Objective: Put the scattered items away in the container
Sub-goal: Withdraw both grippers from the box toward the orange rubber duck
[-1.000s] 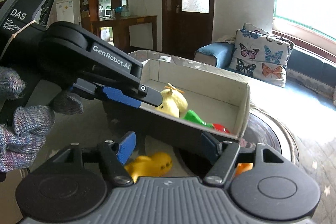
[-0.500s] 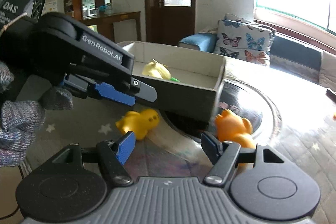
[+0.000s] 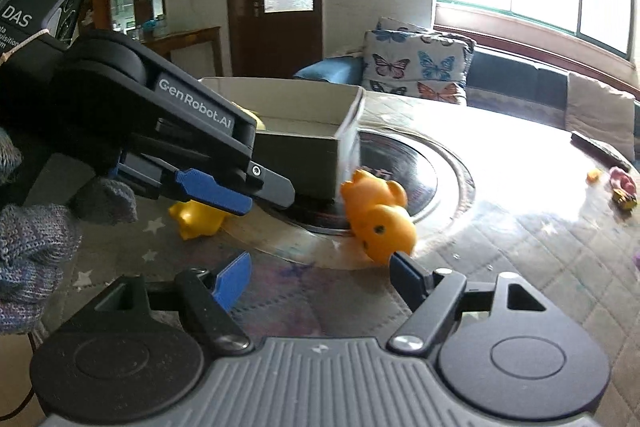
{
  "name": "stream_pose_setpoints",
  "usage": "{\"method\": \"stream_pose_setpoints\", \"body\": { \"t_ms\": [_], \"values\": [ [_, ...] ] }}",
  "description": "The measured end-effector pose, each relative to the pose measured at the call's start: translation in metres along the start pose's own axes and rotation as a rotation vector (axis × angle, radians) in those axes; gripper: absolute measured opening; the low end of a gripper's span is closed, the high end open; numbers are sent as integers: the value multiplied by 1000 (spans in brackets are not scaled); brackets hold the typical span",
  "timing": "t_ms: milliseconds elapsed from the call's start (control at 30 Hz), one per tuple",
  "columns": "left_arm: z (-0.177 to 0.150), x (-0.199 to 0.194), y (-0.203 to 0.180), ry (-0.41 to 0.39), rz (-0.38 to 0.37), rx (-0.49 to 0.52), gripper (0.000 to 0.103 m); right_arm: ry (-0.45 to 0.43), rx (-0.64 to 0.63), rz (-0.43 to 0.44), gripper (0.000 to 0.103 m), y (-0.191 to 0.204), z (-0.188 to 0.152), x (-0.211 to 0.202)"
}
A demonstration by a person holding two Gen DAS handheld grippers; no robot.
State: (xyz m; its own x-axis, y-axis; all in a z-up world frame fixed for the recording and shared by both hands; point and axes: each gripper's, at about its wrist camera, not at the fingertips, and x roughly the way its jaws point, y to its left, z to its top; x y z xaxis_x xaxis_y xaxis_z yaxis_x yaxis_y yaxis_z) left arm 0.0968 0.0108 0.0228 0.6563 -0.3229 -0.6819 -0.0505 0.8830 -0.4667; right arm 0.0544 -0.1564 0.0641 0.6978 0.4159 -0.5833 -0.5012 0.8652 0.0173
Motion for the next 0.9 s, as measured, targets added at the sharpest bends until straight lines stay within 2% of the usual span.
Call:
{"method": "stream_pose_setpoints", "body": {
  "t_ms": [367,900],
  "values": [
    [-1,22,-9,40,24,5,36,22,32,-29,78,-16,-8,6],
    [21,40,-9,40,40,-18,36,33,26,-24,78,-29,8,38]
  ]
}}
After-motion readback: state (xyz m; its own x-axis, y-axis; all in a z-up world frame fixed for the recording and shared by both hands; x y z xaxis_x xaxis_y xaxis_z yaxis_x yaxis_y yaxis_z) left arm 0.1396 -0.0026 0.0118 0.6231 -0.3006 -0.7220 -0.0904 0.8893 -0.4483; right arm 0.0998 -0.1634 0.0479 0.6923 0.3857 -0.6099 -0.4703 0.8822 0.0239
